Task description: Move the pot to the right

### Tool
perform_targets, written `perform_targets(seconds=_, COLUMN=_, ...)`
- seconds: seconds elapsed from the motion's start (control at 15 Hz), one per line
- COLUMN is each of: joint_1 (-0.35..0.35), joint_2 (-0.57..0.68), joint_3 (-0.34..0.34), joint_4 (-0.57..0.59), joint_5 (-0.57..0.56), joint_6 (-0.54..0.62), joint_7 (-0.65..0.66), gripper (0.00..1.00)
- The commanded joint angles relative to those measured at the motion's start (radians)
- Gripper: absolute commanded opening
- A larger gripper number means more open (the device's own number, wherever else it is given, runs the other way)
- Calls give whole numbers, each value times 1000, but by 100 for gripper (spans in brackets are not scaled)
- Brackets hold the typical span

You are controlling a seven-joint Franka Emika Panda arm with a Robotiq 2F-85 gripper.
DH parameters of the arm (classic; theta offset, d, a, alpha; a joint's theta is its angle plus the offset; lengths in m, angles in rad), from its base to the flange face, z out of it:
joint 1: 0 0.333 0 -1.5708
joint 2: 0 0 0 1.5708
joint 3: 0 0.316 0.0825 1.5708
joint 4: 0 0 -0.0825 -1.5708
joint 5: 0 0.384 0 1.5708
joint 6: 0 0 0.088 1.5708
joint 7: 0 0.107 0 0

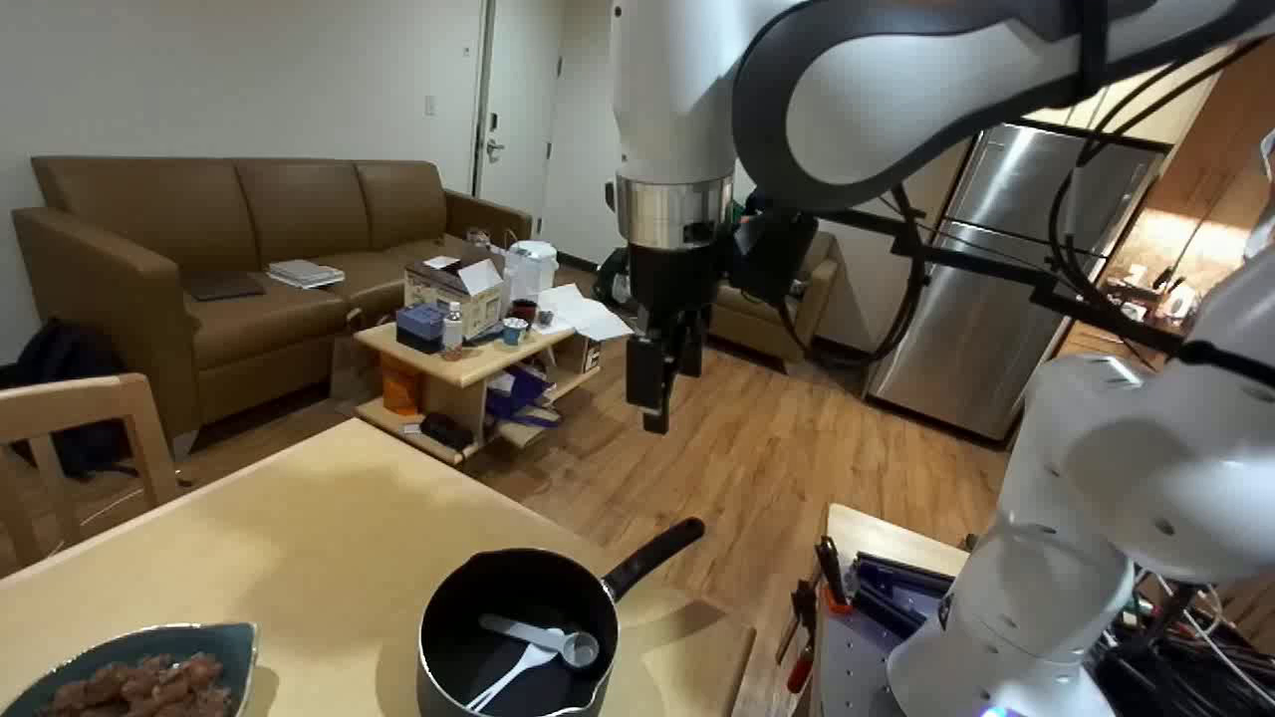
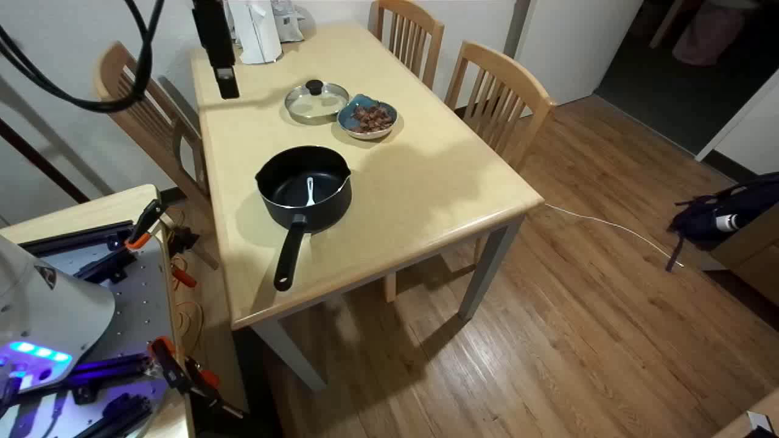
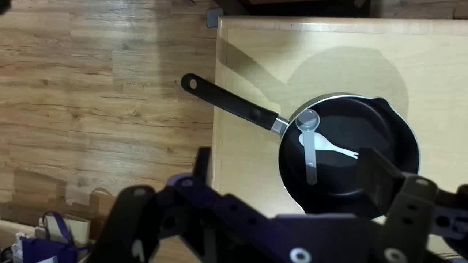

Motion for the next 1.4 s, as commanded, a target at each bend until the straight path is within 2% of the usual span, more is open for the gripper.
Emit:
perform_targets(seconds=0.0, joint_1=28, joint_2=3, joint_3=-25, joint_4=1, joint_5=-9, joint_6=-2, joint_7=8, gripper=100)
perform_targets(seconds=0.27, joint_1=51, joint_2=26, joint_3=-49, joint_4=4, joint_5=-80, joint_6=152, joint_7=-135, gripper=100)
perform_targets(seconds=0.6, joint_1=63, joint_2=123, joint_3=-100, joint_4=45, joint_5=-153, joint_6=323, joint_7=-358, gripper=100)
perform_targets(seconds=0.8, joint_1=77, joint_2=175, joint_3=-136, joint_4=71, joint_5=-142, joint_6=416, joint_7=-516, gripper=100)
perform_targets(seconds=0.87, joint_1=70, joint_2=129, joint_3=-121, joint_4=35, joint_5=-137, joint_6=381, joint_7=-421, gripper=100)
perform_targets(seconds=1.07, joint_1=76, joint_2=168, joint_3=-137, joint_4=61, joint_5=-135, joint_6=403, joint_7=-483, gripper=100)
perform_targets(seconds=1.13, joint_1=94, joint_2=167, joint_3=-151, joint_4=42, joint_5=-131, joint_6=472, joint_7=-618, gripper=100)
perform_targets(seconds=1.33, joint_1=105, joint_2=262, joint_3=-188, joint_4=83, joint_5=-89, joint_6=606, joint_7=-785, gripper=100)
